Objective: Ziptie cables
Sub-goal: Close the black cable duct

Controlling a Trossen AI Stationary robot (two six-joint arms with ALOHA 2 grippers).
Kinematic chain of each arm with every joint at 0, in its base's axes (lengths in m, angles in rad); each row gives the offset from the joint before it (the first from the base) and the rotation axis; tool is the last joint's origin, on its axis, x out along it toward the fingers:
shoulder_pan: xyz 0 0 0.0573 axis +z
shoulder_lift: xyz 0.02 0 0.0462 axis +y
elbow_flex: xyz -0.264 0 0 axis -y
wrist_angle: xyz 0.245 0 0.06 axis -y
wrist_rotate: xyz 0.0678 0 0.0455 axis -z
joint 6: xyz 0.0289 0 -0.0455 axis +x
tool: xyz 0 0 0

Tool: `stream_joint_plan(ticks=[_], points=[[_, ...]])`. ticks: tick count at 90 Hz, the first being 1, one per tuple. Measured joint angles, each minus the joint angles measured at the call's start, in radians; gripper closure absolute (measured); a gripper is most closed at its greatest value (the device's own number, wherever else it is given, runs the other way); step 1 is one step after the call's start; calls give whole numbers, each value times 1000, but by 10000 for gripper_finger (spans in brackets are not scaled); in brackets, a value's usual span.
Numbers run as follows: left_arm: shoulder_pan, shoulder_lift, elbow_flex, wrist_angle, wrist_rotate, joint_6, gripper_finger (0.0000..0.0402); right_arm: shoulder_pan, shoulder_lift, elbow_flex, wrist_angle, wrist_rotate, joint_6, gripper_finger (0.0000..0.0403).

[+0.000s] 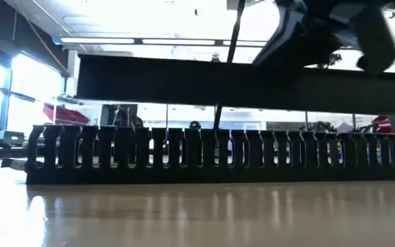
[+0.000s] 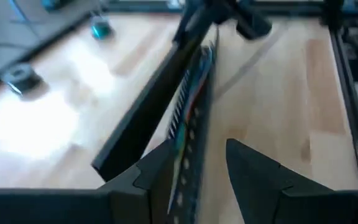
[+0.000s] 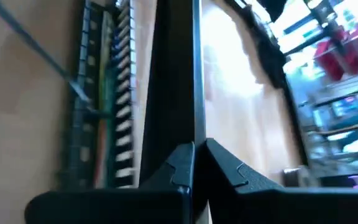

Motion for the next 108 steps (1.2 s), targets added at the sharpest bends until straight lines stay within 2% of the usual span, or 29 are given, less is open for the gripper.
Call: stream_joint_plan(ticks=[19,32,35,44,53,72,83,94,108], points=[[38,8,-17,0,-20,8,270,-131,25,-20,12,7,-121,403],[71,10,-34,3,-19,3,270,-203,73,-64,93,89,-135,403],[78,10,-40,9,-18,0,270,-215,85,-74,98,53,-120,403],[87,10,-64,55,-14,1,270,-241,120,-83,110,-143,-27,395],[95,10,-86,99,2,16,270,-251,136,-82,109,-188,46,371],[96,15,-93,115,16,16,270,-255,140,-85,128,-281,38,301],[96,19,-93,115,17,16,271,-273,143,-84,115,-348,86,283],[103,19,-93,116,17,16,271,-284,144,-84,104,-344,107,306],[147,19,-93,123,17,12,271,-282,144,-78,97,-311,17,389]])
